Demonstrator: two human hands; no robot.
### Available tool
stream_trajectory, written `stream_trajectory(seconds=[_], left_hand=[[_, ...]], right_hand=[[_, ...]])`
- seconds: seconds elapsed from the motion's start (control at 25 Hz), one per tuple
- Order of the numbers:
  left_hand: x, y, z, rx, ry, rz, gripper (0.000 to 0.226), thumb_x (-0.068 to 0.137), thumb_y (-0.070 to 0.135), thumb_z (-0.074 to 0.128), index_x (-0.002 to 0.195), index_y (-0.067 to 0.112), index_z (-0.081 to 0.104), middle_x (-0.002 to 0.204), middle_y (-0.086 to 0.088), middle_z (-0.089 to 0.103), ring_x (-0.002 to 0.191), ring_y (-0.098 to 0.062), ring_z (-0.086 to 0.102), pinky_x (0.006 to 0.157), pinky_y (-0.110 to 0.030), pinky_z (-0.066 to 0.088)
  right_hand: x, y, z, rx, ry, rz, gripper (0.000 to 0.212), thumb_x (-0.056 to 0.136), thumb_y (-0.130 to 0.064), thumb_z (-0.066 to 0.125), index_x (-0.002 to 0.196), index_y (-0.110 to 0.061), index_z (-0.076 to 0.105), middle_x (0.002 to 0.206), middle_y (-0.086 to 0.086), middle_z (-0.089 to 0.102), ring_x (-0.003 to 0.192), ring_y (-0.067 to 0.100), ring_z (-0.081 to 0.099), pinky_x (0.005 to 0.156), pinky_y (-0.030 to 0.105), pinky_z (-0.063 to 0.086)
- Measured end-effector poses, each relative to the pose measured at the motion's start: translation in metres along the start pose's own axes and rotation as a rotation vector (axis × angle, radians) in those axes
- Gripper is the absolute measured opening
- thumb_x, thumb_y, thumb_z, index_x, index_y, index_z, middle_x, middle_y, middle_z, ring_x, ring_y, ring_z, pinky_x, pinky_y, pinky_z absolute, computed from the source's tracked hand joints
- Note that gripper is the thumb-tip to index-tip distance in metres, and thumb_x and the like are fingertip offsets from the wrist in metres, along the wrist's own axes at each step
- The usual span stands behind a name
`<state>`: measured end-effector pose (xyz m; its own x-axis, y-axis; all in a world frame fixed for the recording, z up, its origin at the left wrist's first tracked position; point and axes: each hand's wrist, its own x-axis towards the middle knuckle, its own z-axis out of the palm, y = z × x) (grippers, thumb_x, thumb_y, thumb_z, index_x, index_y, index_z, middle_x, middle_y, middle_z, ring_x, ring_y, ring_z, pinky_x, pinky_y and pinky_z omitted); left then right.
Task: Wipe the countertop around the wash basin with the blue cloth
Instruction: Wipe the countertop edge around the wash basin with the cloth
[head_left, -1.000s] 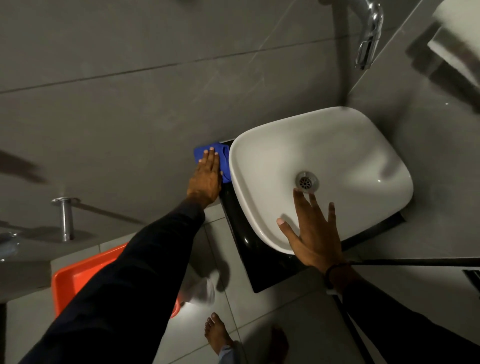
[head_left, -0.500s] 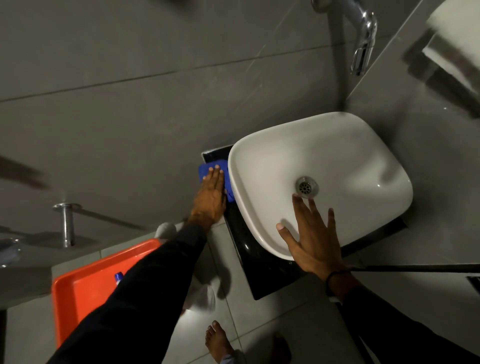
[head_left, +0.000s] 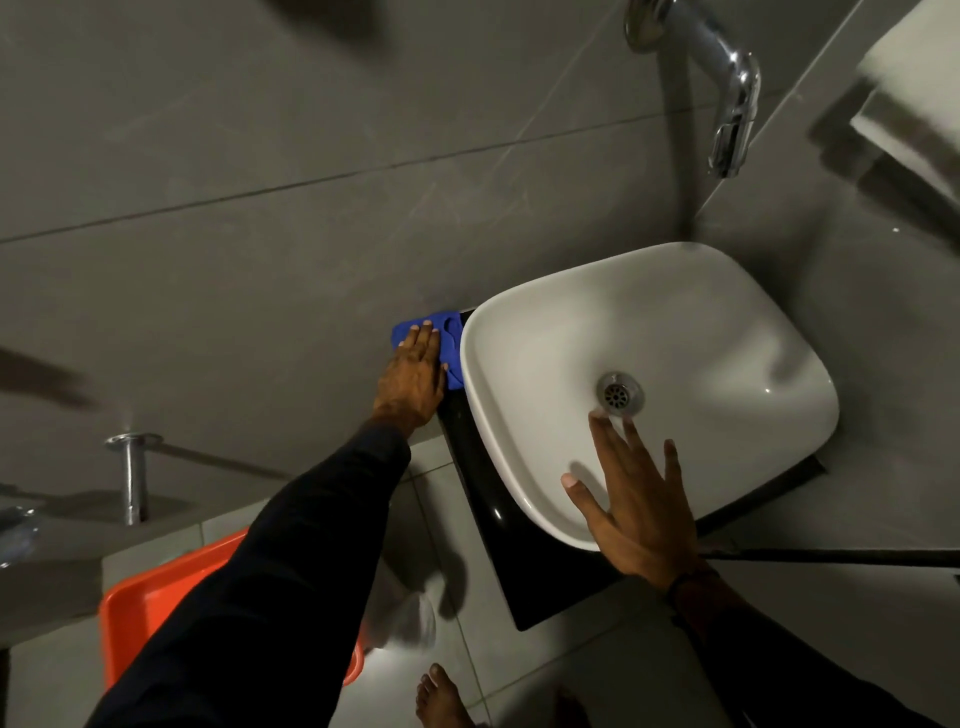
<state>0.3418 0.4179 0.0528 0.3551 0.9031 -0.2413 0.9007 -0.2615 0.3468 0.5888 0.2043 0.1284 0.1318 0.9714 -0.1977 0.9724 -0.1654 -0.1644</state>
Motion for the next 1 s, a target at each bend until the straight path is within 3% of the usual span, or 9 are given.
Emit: stream_trajectory(seconds=[0.48,0.72,1.0], left_hand=[[-0.092,0.038,0.058,-0.108,0.047,0.006,0.062,0.109,0.025,0.033,0.162,0.004,0.008,0.173,-0.013,0.004,0.161,-0.030,0.001,0.132,-0.041,0.005],[-0.165,0.076,0.091,-0.169,0.053,-0.035,0.063,0.109,0.027,0.033,0.163,0.008,0.006,0.173,-0.008,0.002,0.161,-0.025,0.000,0.132,-0.039,0.005],[-0.255,0.130,0.138,-0.106,0.039,-0.037,0.064,0.109,0.029,0.032,0.163,0.010,0.002,0.172,-0.008,-0.003,0.161,-0.024,-0.004,0.128,-0.033,-0.006]], right_hand=[[-0.002,0.001,0.001,0.003,0.030,-0.018,0.081,0.093,-0.073,0.021,0.159,-0.033,-0.002,0.169,-0.009,0.013,0.157,0.018,0.011,0.125,0.060,0.004],[0.000,-0.002,-0.002,0.021,0.055,-0.012,0.082,0.091,-0.072,0.024,0.159,-0.028,0.010,0.167,-0.003,0.024,0.155,0.022,0.019,0.123,0.064,0.010],[-0.010,0.000,-0.005,0.030,0.023,-0.029,0.079,0.096,-0.063,0.023,0.161,-0.021,0.004,0.169,0.002,0.014,0.158,0.019,0.008,0.126,0.057,-0.002]])
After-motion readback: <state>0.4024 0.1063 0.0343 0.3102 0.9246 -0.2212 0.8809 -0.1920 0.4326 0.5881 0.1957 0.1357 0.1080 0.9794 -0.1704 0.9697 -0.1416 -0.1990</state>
